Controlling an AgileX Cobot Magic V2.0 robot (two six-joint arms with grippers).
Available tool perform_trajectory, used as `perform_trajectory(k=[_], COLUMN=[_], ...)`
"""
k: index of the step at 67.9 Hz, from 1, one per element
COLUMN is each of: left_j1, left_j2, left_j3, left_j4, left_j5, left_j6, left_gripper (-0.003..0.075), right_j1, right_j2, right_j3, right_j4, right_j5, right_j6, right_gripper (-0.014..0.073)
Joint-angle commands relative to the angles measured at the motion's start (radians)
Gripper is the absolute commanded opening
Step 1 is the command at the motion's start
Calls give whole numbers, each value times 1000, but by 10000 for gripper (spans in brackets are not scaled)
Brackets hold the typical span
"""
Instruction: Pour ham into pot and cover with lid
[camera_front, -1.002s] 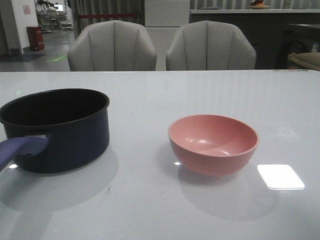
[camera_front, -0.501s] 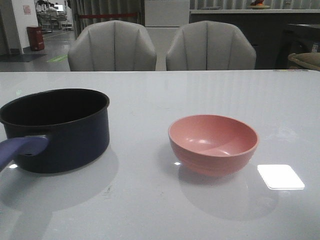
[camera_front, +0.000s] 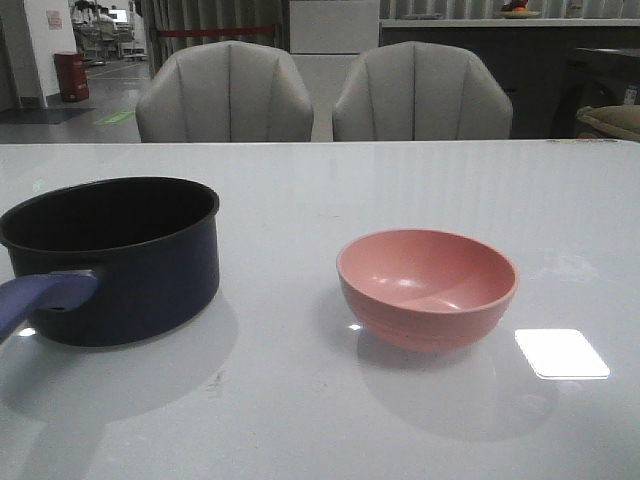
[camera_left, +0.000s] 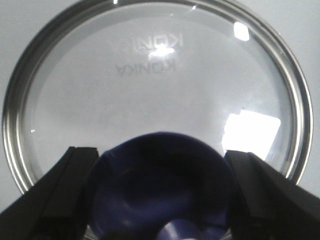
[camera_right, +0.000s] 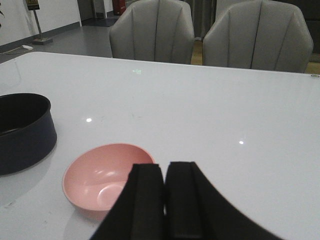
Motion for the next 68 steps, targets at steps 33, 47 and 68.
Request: perform_trajectory(k=[33,47,68], left_j1=[-55,-246,-452], left_j2=[-249,-270,-118], left_j3=[-136,-285,-425], left_j4=[-61,-61,-61], left_j5=[-48,49,179], left_j6=[24,40,42], left_gripper=[351,351,351], right_j1=[-7,-7,-7], right_j2=[6,6,6], right_j3=[-29,-29,-29], right_j4=[-5,-5,-5], right_j5=[-72,-72,-72], right_j6=[-4,-4,-4], right_gripper=[144,144,144])
